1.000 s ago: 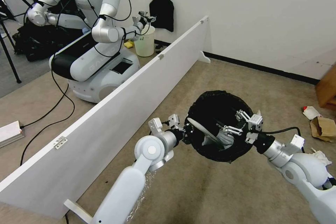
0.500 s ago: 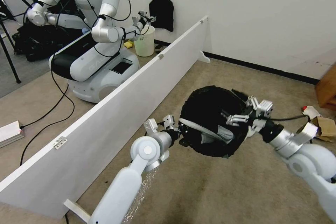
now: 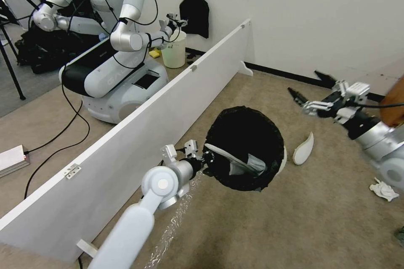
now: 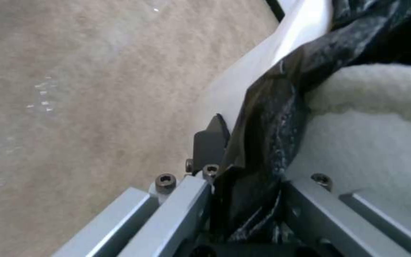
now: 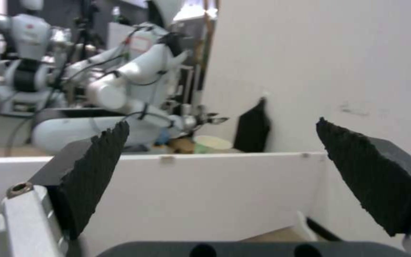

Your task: Pick up the trash bin, then pick up the garbage from the floor and place it into the trash bin.

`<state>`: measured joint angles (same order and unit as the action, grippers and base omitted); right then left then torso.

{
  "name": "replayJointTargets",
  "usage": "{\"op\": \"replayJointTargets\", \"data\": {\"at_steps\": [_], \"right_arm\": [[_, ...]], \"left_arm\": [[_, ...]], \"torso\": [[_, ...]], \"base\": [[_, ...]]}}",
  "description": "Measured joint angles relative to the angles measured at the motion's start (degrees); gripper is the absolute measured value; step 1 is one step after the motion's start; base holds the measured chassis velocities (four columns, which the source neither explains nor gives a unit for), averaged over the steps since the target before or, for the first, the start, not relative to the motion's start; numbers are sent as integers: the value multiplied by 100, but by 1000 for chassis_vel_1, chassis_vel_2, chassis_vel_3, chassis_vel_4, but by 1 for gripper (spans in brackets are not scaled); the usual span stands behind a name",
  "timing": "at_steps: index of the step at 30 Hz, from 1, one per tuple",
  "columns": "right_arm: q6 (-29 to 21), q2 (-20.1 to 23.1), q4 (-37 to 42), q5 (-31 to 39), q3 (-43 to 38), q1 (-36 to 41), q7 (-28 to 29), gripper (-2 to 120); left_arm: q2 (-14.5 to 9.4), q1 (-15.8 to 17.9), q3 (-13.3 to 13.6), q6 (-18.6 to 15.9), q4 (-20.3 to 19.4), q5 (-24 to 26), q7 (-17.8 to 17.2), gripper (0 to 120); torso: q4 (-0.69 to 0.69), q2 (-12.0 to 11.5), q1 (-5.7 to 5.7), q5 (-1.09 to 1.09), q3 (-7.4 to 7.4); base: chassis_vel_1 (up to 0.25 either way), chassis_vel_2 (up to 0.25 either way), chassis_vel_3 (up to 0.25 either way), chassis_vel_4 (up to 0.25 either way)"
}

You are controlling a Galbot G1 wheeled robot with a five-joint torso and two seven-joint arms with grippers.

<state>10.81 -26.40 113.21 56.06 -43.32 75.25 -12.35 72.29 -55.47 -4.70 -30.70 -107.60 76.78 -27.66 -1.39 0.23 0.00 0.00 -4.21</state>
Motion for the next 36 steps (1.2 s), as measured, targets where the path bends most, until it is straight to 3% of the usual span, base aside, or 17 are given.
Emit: {"op": "replayJointTargets", "data": {"at_steps": [6,12,13,14,17,18,20,23,32,34,35,36], "right_arm": [[-19,-19,38,-237,-636,720,259,100],[-26,-132,-103,-312,-753,870,702,100],[-23,-392,-232,-496,-753,802,720,100],[-23,-392,-232,-496,-753,802,720,100],[-16,-1110,-294,-965,-864,824,510,100],[-16,-1110,-294,-965,-864,824,510,100],[-28,-1588,-33,-1465,-1205,1260,438,100],[-20,-1937,269,-1836,-1510,1672,349,100],[127,-2931,852,-2943,-2040,2305,247,100],[183,-3631,1082,-3384,-2156,2296,243,100],[183,-3631,1082,-3384,-2156,2296,243,100],[217,-4006,1166,-3595,-2196,2286,239,100]], "left_arm": [[-215,-205,-104,-6,-100,-118,71,0],[-446,-198,-55,-78,-91,-166,214,0],[-472,-201,-52,-91,-64,-229,263,0],[-472,-201,-52,-91,-64,-229,263,0],[-398,-199,10,-39,-29,-407,176,0],[-398,-199,10,-39,-29,-407,176,0],[-239,-262,5,63,-34,-665,148,0],[-143,-403,-43,94,-101,-813,111,0],[-341,-645,11,146,-341,-1101,149,0],[-387,-603,25,147,-401,-986,132,0],[-387,-603,25,147,-401,-986,132,0],[-389,-550,35,147,-436,-869,82,0]], "torso": [[-2,0,0,0,0],[0,1,0,-3,0],[0,0,0,-1,0],[0,0,0,-1,0],[0,0,0,3,0],[0,0,0,3,0],[-2,0,0,0,0],[-1,0,0,-1,1],[-1,1,0,-2,1],[0,1,0,-2,0],[0,1,0,-2,0],[-1,0,0,-2,1]], "base": [[0,0,0,0],[0,0,0,0],[0,0,0,0],[0,0,0,0],[0,0,0,0],[0,0,0,0],[0,0,0,0],[0,0,0,0],[0,0,0,0],[0,0,0,0],[0,0,0,0],[0,0,0,0]]}}
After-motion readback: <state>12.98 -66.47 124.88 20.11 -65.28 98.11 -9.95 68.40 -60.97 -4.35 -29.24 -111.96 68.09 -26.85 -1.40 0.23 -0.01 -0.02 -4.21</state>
